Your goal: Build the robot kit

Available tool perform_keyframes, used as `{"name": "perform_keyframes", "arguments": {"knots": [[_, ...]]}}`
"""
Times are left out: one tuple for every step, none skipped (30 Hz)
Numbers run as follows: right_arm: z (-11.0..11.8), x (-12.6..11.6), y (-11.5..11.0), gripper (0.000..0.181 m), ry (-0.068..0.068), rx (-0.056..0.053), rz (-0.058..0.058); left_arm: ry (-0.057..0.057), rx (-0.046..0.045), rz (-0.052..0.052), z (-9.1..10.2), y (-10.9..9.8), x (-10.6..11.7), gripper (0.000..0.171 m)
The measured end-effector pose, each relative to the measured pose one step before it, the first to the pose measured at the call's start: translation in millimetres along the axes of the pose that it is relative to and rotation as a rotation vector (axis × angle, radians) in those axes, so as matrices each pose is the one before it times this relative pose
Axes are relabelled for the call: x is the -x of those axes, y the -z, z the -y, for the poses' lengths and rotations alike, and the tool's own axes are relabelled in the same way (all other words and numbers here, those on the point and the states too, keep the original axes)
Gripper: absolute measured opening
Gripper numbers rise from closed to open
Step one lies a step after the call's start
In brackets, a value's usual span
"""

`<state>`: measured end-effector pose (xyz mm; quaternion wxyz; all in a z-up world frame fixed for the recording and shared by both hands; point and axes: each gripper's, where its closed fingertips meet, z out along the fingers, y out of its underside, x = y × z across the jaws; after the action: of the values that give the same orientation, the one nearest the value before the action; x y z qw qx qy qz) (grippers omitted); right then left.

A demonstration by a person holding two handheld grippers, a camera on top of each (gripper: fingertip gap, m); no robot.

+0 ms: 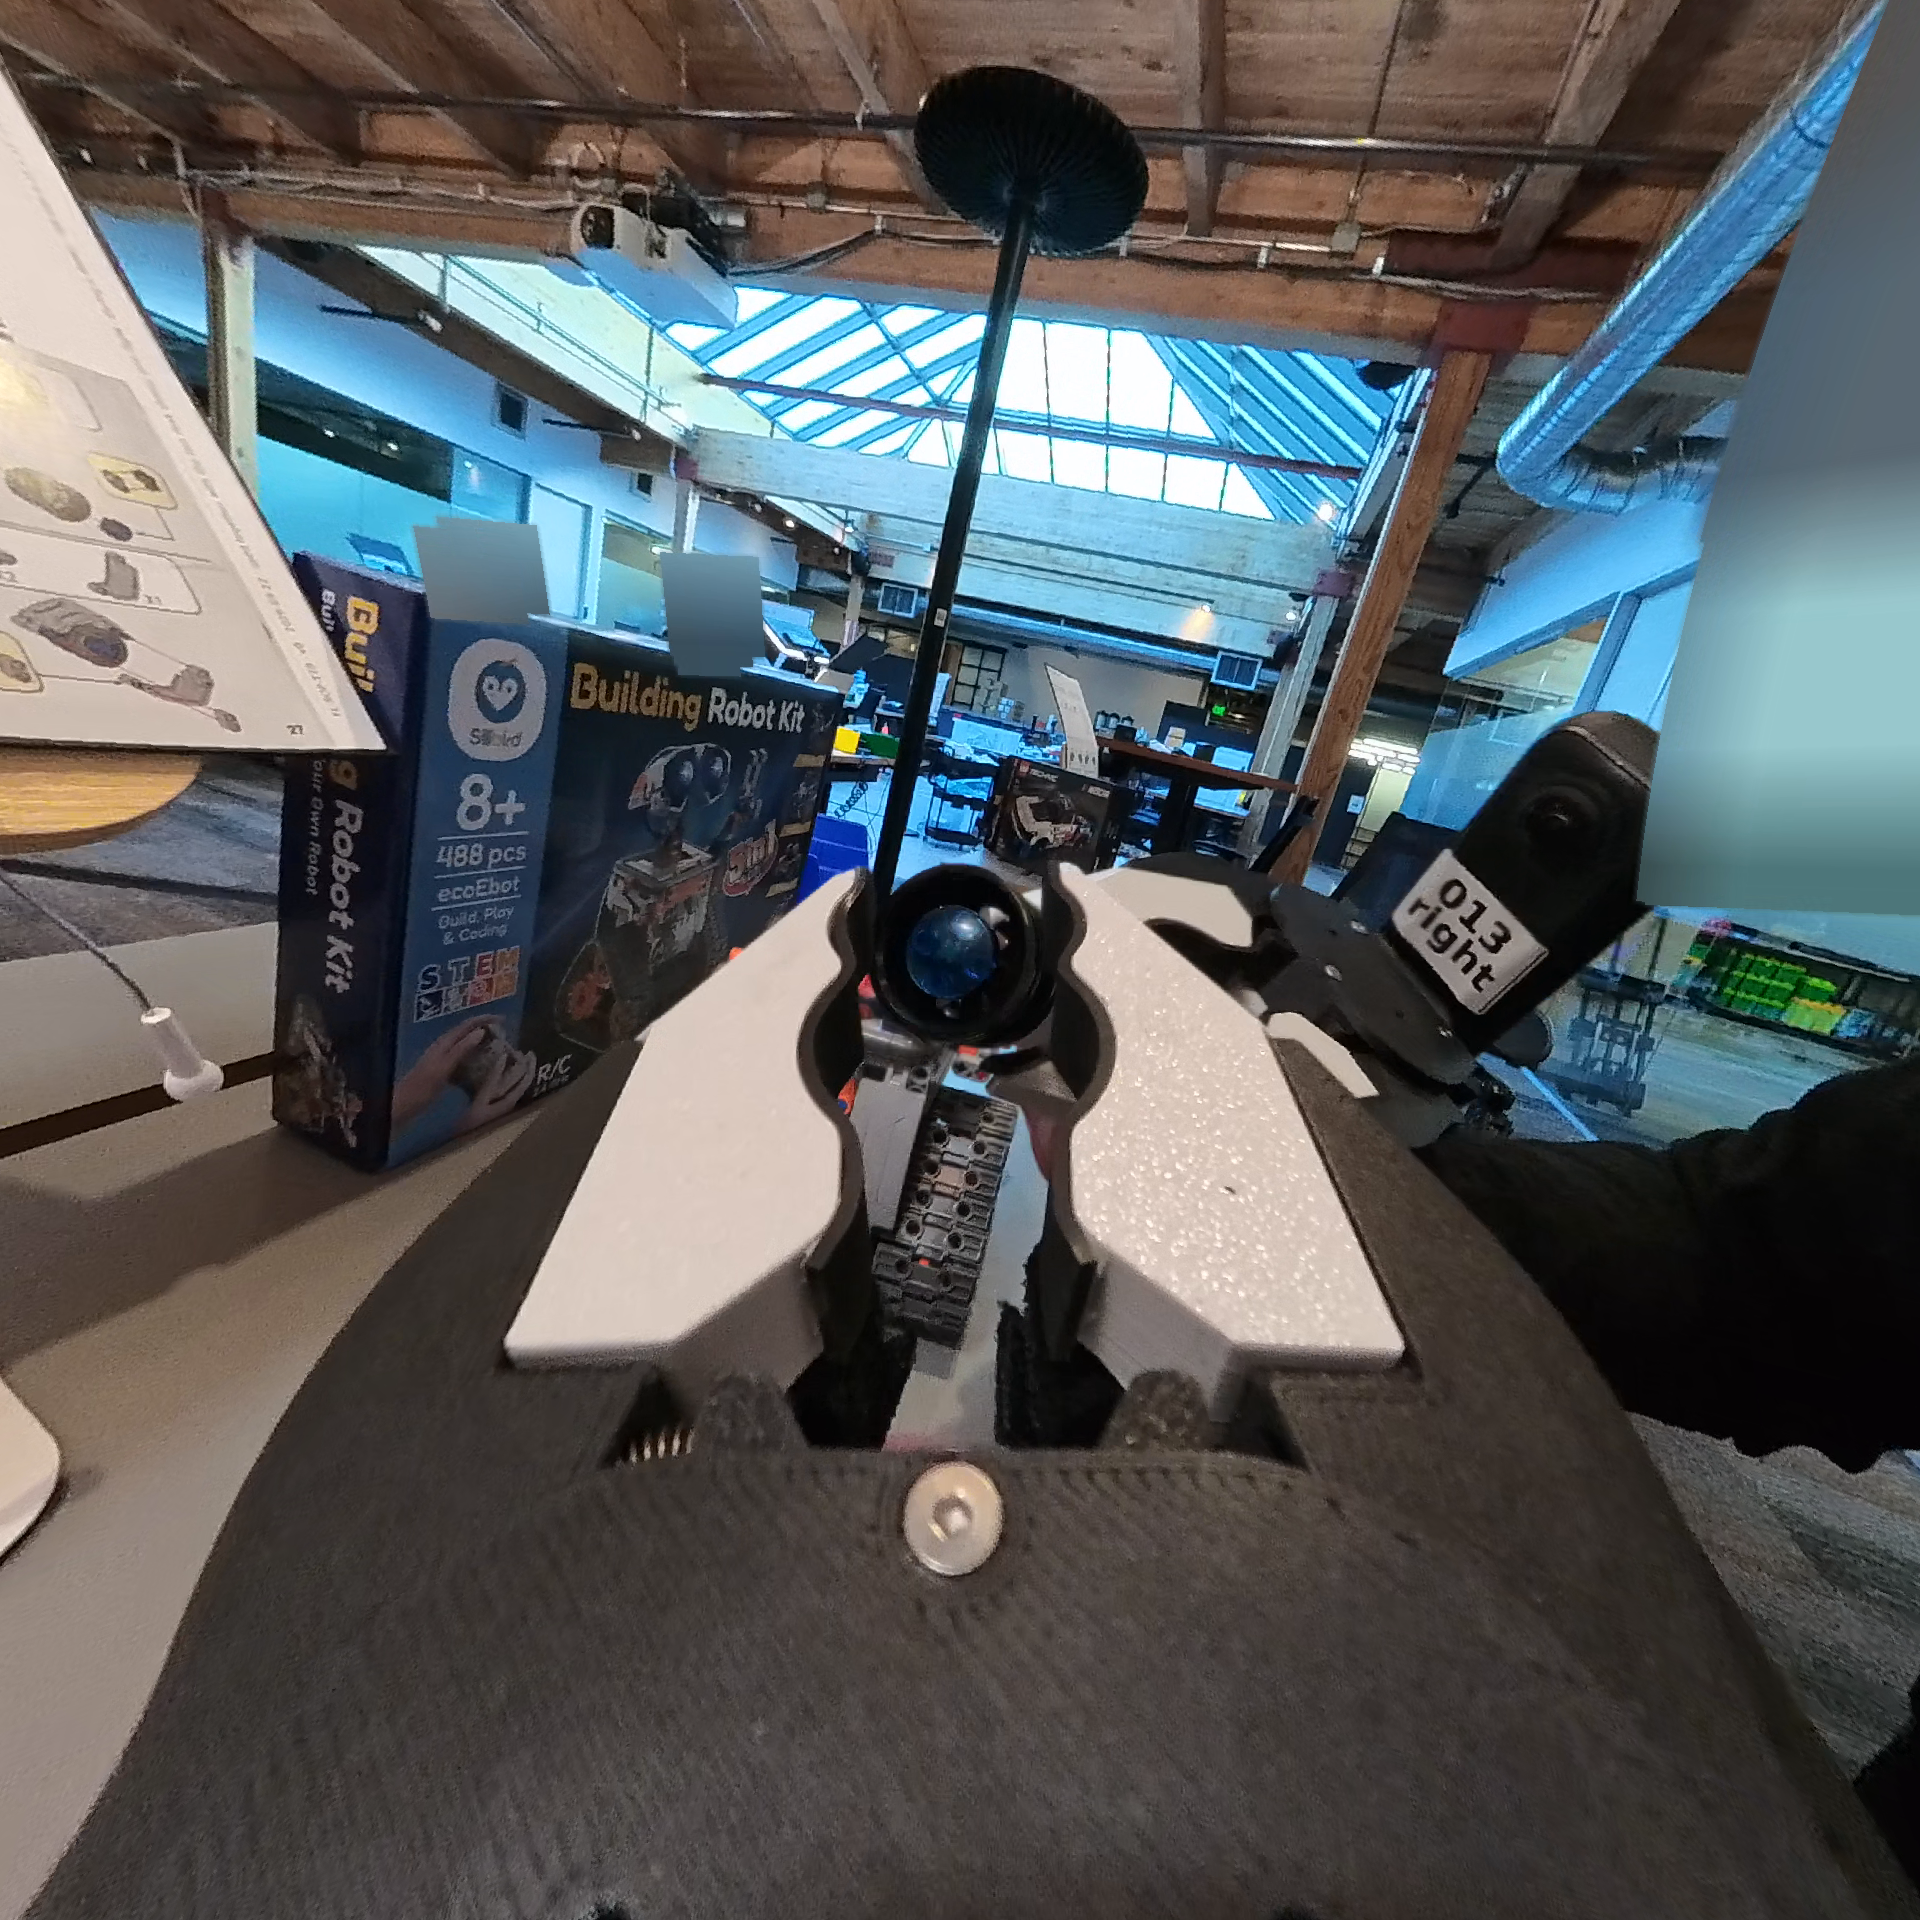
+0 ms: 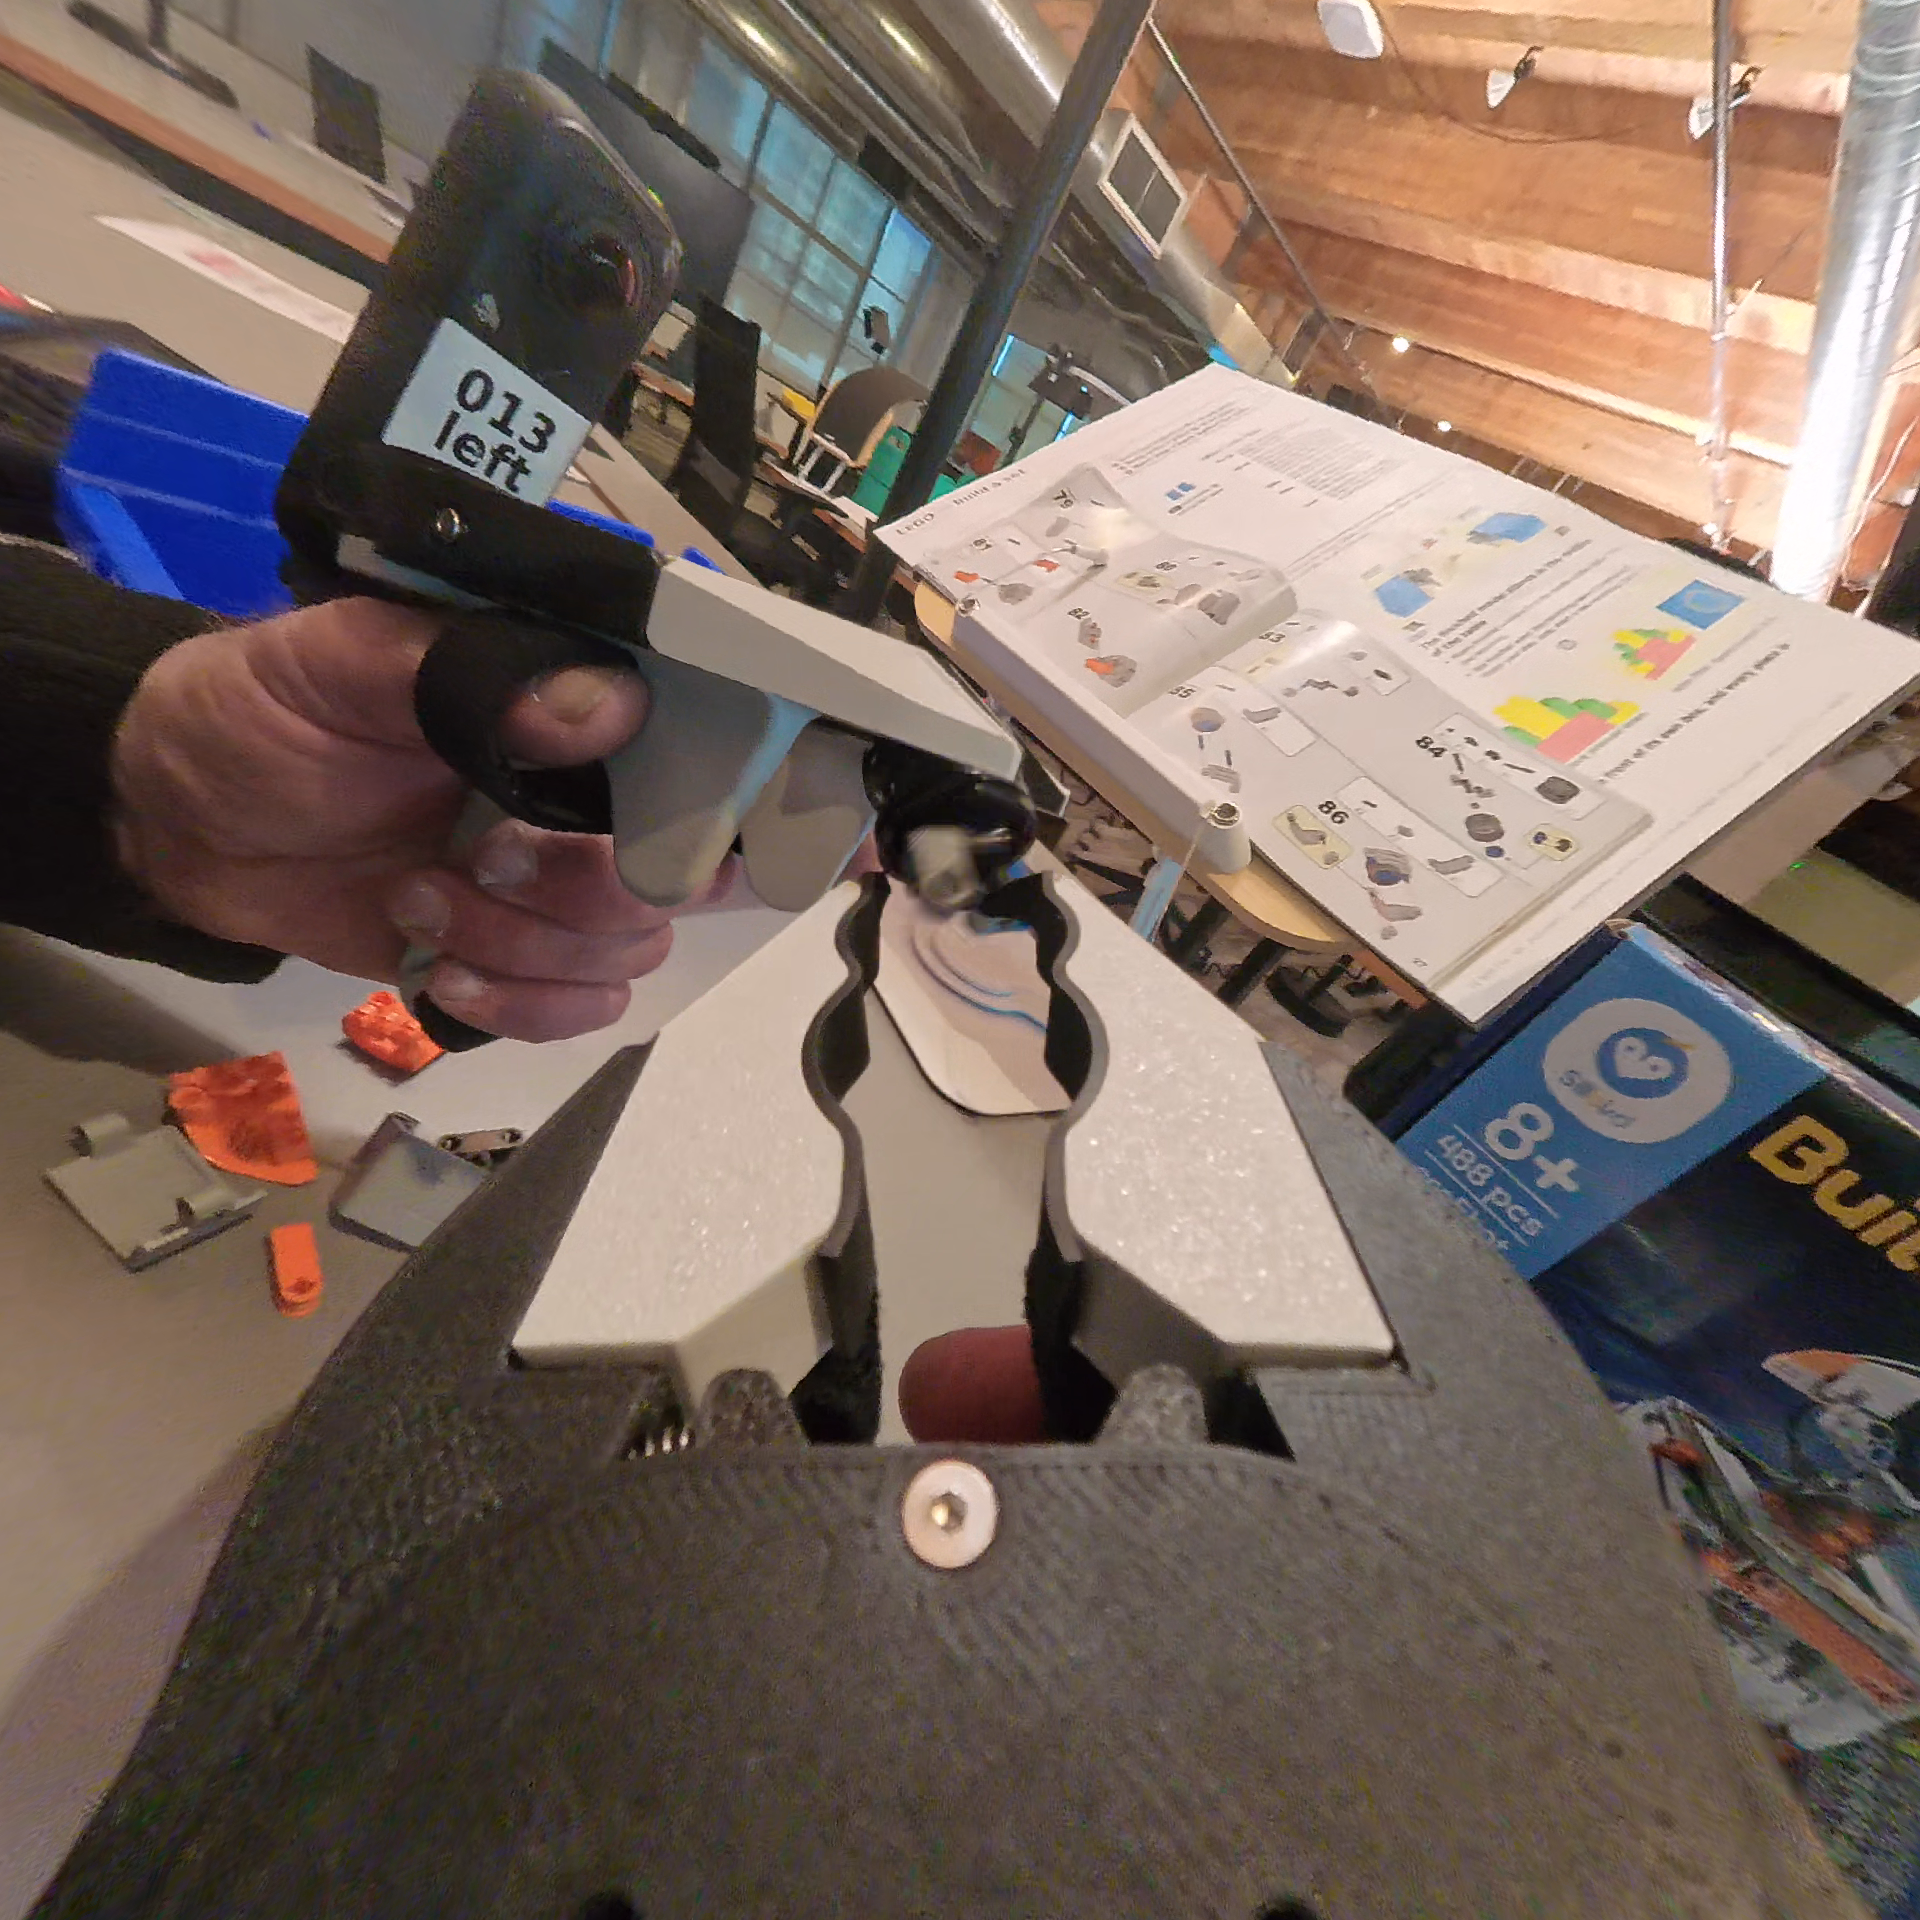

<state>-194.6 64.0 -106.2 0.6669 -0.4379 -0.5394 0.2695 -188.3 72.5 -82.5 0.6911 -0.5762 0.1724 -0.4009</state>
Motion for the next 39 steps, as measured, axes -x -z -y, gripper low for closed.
{"name": "perform_keyframes", "arguments": {"knots": [[-1.51, -0.13, -0.32, 0.028, 0.0117, 0.0068, -0.0028, -0.0027, 0.00721, 0.0059, -1.83, -0.31, 0.81, 0.029], [-1.90, -1.32, -0.40, 0.029, 0.0100, 0.0095, -0.0105, -0.0060, 0.00658, 0.0043, -1.65, -0.43, 0.36, 0.029], [-0.49, 0.10, -0.23, 0.029, 0.0111, 0.0018, -0.0036, -0.0046, 0.00191, 0.0028, -0.98, -0.33, 0.03, 0.029], [-0.04, 1.56, -0.29, 0.029, 0.0085, 0.0010, 0.0043, 0.0013, 0.00084, -0.0046, -0.60, -0.35, -0.98, 0.029], [-0.38, 1.49, -0.36, 0.029, 0.0037, 0.0024, 0.0047, 0.0043, 0.00465, -0.0079, -1.05, -0.50, -1.22, 0.029], [-0.09, 1.84, -0.26, 0.027, 0.0011, -0.0008, 0.0078, 0.0009, 0.00529, -0.0035, -1.10, -0.50, -0.65, 0.029], [-0.70, 1.54, -0.50, 0.026, -0.0017, 0.0032, 0.0062, -0.0025, 0.00936, -0.0018, -1.83, -0.56, -0.49, 0.029], [-0.92, 0.08, -0.36, 0.026, -0.0064, 0.0009, 0.0024, -0.0052, 0.00123, 0.0071, -0.39, 0.09, 0.84, 0.029], [-1.02, 0.17, -0.07, 0.025, -0.0147, 0.0005, 0.0095, -0.0074, 0.00523, 0.0050, -0.85, -0.02, 0.61, 0.029], [-0.82, 0.03, 0.04, 0.025, -0.0184, 0.0001, 0.0126, -0.0079, 0.00582, 0.0032, -0.87, -0.14, 0.38, 0.029], [-0.79, 0.23, 0.14, 0.024, -0.0193, -0.0004, 0.0135, -0.0060, 0.00274, -0.0003, -0.40, -0.15, -0.33, 0.029], [-0.55, 0.13, -0.09, 0.024, -0.0177, -0.0012, 0.0111, -0.0058, 0.00013, 0.0021, -0.01, 0.11, 0.11, 0.029], [-0.66, 0.23, 0.03, 0.024, -0.0102, 0.0007, 0.0077, -0.0075, 0.00326, 0.0017, -0.56, -0.09, 0.07, 0.029], [-0.47, 0.06, 0.05, 0.024, 0.0012, 0.0018, 0.0026, -0.0055, 0.00242, 0.0016, -0.57, 0.04, 0.09, 0.029], [-0.28, -0.05, 0.10, 0.024, 0.0069, 0.0014, -0.0005, -0.0006, 0.00033, 0.0008, -0.27, 0.00, 0.12, 0.029], [0.17, 0.13, 0.20, 0.024, 0.0052, 0.0010, 0.0007, -0.0016, -0.00156, 0.0002, 0.00, 0.06, -0.11, 0.029], [0.32, 0.05, 0.39, 0.023, 0.0025, -0.0005, 0.0026, -0.0034, -0.00163, -0.0014, 0.09, 0.17, -0.52, 0.029], [0.20, -0.06, 0.45, 0.023, 0.0050, 0.0001, 0.0021, 0.0002, -0.00034, -0.0021, 0.15, 0.02, -0.40, 0.029], [0.18, 0.05, 0.33, 0.023, 0.0073, 0.0012, 0.0008, 0.0039, -0.00095, -0.0029, 0.09, -0.03, -0.38, 0.029], [-0.02, 0.06, 0.25, 0.023, 0.0073, 0.0014, 0.0001, 0.0025, -0.00188, -0.0030, 0.06, 0.08, -0.27, 0.029], [-0.06, 0.09, 0.14, 0.023, 0.0083, 0.0020, -0.0010, -0.0010, -0.00178, -0.0029, -0.10, 0.10, -0.28, 0.029], [-0.48, 0.05, 0.05, 0.023, 0.0115, 0.0042, -0.0024, -0.0037, 0.00172, -0.0010, -0.27, 0.12, -0.03, 0.029], [-0.50, -0.28, 0.09, 0.023, 0.0179, 0.0047, -0.0048, -0.0054, 0.00304, 0.0010, -0.44, 0.04, 0.09, 0.029], [-0.37, -0.41, 0.32, 0.023, 0.0195, 0.0048, -0.0048, -0.0051, 0.00244, 0.0019, -0.60, -0.10, 0.11, 0.029], [-0.22, -0.45, 0.41, 0.023, 0.0151, 0.0022, -0.0034, -0.0024, 0.00096, 0.0003, -0.41, -0.10, 0.05, 0.030], [-0.32, -0.48, 0.26, 0.023, 0.0111, 0.0028, -0.0026, -0.0010, 0.00091, 0.0005, -0.28, -0.06, 0.02, 0.030], [-0.47, -0.64, 0.13, 0.023, 0.0109, 0.0035, -0.0055, -0.0026, 0.00243, 0.0026, -0.38, -0.21, 0.21, 0.030], [-0.22, -0.71, 0.20, 0.023, 0.0103, 0.0012, -0.0071, -0.0063, 0.00087, 0.0031, -0.21, 0.04, 0.31, 0.030], [-0.07, -0.76, 0.30, 0.023, 0.0073, 0.0013, -0.0043, -0.0077, -0.00085, 0.0019, -0.03, 0.22, 0.11, 0.030], [-0.04, -0.72, 0.27, 0.023, 0.0029, 0.0001, -0.0022, -0.0052, -0.00065, 0.0000, 0.25, 0.10, -0.17, 0.030], [0.13, -1.19, 0.44, 0.023, -0.0006, -0.0004, -0.0036, -0.0032, -0.00038, -0.0006, 0.14, 0.08, -0.17, 0.030], [0.12, -1.74, 0.55, 0.023, -0.0009, -0.0008, -0.0058, -0.0044, 0.00090, 0.0011, 0.03, 0.08, 0.09, 0.031], [-0.09, -1.36, 0.42, 0.023, -0.0008, -0.0007, -0.0034, -0.0049, 0.00094, 0.0009, -0.07, 0.04, 0.18, 0.031], [-0.37, -1.24, 0.36, 0.023, -0.0019, 0.0007, -0.0021, -0.0027, -0.00030, 0.0013, 0.05, 0.11, 0.22, 0.032], [-0.20, -1.09, 0.37, 0.023, -0.0033, -0.0008, -0.0025, -0.0012, -0.00110, 0.0011, 0.23, 0.20, 0.36, 0.032], [-0.44, -0.78, 0.10, 0.023, -0.0023, 0.0008, -0.0009, -0.0016, -0.00068, 0.0016, 0.14, 0.09, 0.46, 0.032], [-0.54, -0.24, -0.03, 0.023, 0.0009, 0.0023, -0.0002, -0.0021, -0.00153, 0.0018, 0.30, 0.24, 0.45, 0.031], [-0.30, -0.31, 0.06, 0.023, 0.0034, 0.0010, -0.0013, -0.0001, 0.00028, 0.0002, -0.05, 0.19, 0.46, 0.031], [-0.23, 0.11, 0.05, 0.023, 0.0063, 0.0017, 0.0002, 0.0014, 0.00302, -0.0023, -0.43, -0.05, 0.01, 0.032]]}}
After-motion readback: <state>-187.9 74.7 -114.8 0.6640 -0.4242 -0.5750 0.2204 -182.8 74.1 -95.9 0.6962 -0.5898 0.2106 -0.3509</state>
